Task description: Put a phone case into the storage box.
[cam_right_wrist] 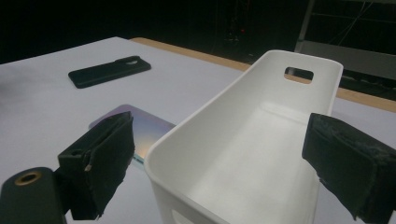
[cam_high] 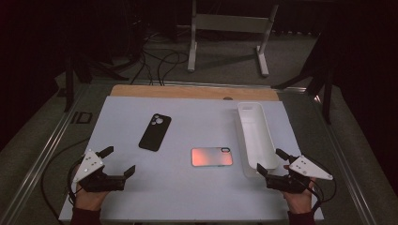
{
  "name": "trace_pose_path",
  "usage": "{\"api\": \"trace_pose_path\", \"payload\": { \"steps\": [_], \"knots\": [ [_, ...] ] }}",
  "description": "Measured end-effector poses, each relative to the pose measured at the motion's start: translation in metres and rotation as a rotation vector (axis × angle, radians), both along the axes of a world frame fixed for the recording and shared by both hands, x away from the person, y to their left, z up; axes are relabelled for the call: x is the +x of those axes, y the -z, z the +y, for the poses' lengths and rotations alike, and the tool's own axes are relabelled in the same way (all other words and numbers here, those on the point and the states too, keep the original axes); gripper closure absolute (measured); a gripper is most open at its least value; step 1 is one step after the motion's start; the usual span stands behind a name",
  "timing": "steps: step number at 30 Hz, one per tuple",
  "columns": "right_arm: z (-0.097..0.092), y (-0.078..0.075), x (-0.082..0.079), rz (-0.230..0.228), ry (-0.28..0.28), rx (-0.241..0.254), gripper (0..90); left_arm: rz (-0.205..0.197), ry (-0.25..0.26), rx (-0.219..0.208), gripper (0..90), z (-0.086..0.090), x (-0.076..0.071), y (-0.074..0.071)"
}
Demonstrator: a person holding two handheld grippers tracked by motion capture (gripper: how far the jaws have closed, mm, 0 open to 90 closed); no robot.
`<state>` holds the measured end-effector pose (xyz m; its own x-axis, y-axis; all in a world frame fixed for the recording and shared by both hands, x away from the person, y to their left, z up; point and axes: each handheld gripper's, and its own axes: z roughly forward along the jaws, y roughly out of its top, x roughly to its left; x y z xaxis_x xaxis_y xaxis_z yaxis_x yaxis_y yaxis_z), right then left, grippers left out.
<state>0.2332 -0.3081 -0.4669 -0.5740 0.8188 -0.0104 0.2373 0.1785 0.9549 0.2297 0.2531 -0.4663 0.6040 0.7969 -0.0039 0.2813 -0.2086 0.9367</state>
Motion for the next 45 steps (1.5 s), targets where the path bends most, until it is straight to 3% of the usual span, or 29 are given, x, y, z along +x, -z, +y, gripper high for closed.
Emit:
{"api": "trace_pose_path", "payload": {
  "steps": [9,25,45],
  "knots": [
    [-0.001,0.000,0.001,0.007,0.000,0.002,8.2,0.003,0.019,-0.002,0.0,-0.005,0.002,-0.003],
    [-0.001,0.000,0.002,0.011,0.005,-0.005,8.2,0.021,0.110,-0.002,0.0,-0.035,0.025,-0.020],
    [-0.002,0.000,0.003,0.015,0.013,-0.005,8.2,0.018,0.206,0.058,0.0,-0.082,0.054,-0.020]
  ]
}}
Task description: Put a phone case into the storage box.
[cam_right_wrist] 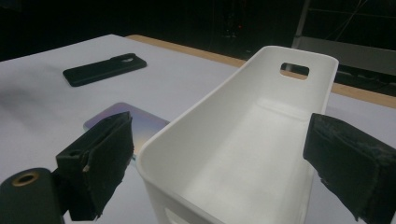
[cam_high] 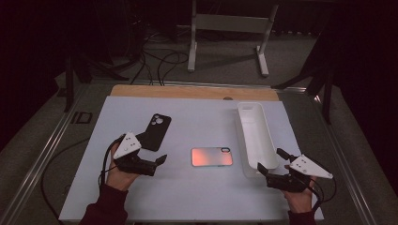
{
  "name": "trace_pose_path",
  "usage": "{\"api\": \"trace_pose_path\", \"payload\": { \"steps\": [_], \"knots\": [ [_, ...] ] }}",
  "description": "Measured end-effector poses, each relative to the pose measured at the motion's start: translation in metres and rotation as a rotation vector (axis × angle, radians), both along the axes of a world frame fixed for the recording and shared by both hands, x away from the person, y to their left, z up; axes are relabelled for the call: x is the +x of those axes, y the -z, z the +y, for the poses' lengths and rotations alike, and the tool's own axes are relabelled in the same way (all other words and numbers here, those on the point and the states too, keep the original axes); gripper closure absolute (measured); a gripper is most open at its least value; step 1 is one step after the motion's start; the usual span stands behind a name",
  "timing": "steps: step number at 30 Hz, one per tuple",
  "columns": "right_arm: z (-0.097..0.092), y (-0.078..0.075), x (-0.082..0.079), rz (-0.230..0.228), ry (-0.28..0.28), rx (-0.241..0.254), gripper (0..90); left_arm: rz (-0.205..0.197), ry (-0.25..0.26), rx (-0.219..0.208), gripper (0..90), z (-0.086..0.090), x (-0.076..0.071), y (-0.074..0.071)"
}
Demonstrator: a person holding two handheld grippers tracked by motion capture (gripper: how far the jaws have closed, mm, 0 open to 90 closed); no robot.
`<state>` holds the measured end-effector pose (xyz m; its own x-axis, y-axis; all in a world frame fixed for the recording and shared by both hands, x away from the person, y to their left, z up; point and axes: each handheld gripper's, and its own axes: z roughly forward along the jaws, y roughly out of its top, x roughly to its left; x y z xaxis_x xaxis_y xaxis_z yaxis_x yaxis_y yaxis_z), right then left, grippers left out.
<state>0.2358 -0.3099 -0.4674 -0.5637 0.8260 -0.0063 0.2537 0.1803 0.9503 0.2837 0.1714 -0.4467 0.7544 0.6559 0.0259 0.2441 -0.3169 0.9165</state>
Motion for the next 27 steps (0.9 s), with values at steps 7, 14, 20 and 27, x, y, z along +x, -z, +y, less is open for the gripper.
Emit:
{"api": "trace_pose_path", "payload": {
  "steps": [7,14,20,27],
  "knots": [
    [0.000,0.000,0.000,-0.002,0.000,0.000,8.2,0.004,0.022,0.006,0.0,-0.013,0.007,0.001],
    [0.000,0.000,0.000,0.000,-0.001,-0.001,8.2,0.011,0.046,0.010,0.0,-0.024,0.013,0.004],
    [0.000,0.000,0.000,0.000,-0.002,-0.001,8.2,0.016,0.061,0.014,0.0,-0.032,0.018,0.007],
    [0.000,0.000,0.000,0.003,-0.002,-0.003,8.2,0.022,0.073,0.014,0.0,-0.039,0.023,0.010]
  ]
}}
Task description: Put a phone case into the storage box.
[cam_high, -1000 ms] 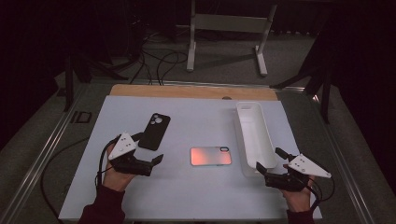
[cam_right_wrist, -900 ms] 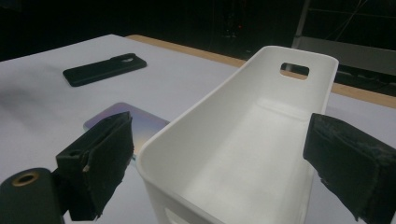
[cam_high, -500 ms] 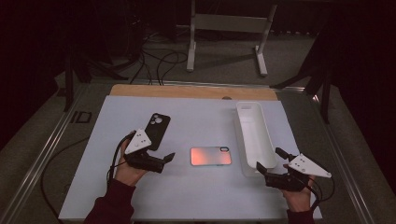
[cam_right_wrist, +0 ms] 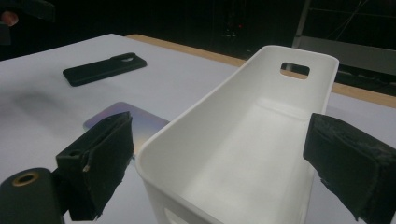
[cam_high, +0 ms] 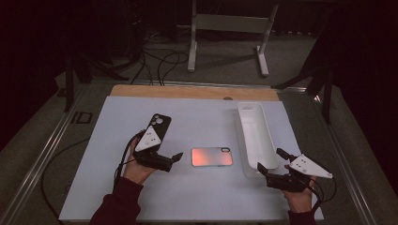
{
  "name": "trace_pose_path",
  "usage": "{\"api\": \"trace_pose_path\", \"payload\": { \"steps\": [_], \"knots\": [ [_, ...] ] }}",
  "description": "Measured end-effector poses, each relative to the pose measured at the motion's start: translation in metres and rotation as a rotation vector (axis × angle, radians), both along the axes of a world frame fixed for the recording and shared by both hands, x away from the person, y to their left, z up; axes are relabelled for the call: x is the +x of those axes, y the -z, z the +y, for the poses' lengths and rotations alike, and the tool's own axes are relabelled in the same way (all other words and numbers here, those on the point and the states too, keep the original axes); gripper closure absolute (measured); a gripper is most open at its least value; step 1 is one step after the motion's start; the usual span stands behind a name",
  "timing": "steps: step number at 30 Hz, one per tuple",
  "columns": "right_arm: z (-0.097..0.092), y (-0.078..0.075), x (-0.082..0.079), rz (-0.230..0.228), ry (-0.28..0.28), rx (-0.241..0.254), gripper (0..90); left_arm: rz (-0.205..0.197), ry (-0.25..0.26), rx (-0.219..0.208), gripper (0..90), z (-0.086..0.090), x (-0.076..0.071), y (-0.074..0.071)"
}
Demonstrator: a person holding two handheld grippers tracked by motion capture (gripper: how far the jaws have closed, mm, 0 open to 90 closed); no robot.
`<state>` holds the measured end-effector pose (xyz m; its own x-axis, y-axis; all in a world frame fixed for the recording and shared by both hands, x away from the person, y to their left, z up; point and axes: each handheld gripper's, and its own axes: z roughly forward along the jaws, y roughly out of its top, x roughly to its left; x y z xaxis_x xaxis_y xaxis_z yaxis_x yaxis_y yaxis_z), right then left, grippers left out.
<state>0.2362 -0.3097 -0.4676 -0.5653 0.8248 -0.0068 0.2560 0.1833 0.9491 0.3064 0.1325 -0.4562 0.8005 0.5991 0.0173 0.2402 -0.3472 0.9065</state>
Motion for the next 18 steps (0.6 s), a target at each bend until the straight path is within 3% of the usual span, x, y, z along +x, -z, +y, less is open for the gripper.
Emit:
{"api": "trace_pose_path", "payload": {
  "steps": [18],
  "knots": [
    [-0.001,-0.001,0.000,-0.002,0.005,-0.002,8.2,0.021,0.045,0.010,0.0,-0.023,0.014,0.007]
  ]
}}
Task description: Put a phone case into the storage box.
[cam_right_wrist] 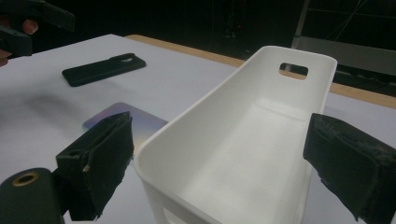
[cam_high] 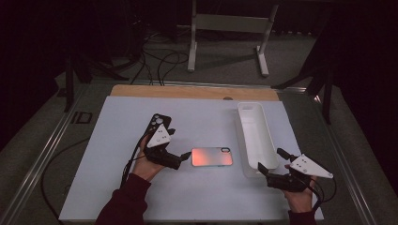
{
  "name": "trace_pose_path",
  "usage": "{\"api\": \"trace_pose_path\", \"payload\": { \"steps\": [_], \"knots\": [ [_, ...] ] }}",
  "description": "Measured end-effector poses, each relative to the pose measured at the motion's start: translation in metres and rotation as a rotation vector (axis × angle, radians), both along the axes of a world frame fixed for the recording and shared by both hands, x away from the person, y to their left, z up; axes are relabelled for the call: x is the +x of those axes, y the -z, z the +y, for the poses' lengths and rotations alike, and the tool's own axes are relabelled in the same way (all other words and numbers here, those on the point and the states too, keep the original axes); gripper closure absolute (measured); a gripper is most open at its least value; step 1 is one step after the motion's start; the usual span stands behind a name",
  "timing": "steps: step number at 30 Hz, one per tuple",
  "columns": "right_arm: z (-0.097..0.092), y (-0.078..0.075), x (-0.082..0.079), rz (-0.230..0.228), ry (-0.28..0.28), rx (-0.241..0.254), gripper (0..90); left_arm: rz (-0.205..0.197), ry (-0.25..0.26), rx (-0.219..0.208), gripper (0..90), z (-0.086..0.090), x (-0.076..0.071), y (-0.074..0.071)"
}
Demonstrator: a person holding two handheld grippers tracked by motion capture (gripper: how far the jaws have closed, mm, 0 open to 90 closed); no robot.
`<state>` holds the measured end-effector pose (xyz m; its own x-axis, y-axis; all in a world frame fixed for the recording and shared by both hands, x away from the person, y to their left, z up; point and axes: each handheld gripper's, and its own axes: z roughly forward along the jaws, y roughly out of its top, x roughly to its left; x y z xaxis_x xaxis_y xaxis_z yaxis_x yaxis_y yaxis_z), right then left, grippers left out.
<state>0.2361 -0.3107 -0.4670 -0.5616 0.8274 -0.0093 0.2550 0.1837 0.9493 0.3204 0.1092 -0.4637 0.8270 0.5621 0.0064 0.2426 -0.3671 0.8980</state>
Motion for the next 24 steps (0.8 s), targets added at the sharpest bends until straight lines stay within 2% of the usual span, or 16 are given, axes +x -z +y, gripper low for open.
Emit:
{"api": "trace_pose_path", "payload": {
  "steps": [24],
  "knots": [
    [0.000,0.000,0.000,0.002,-0.006,0.001,8.2,0.061,0.057,0.048,0.0,-0.027,0.016,0.018]
  ]
}}
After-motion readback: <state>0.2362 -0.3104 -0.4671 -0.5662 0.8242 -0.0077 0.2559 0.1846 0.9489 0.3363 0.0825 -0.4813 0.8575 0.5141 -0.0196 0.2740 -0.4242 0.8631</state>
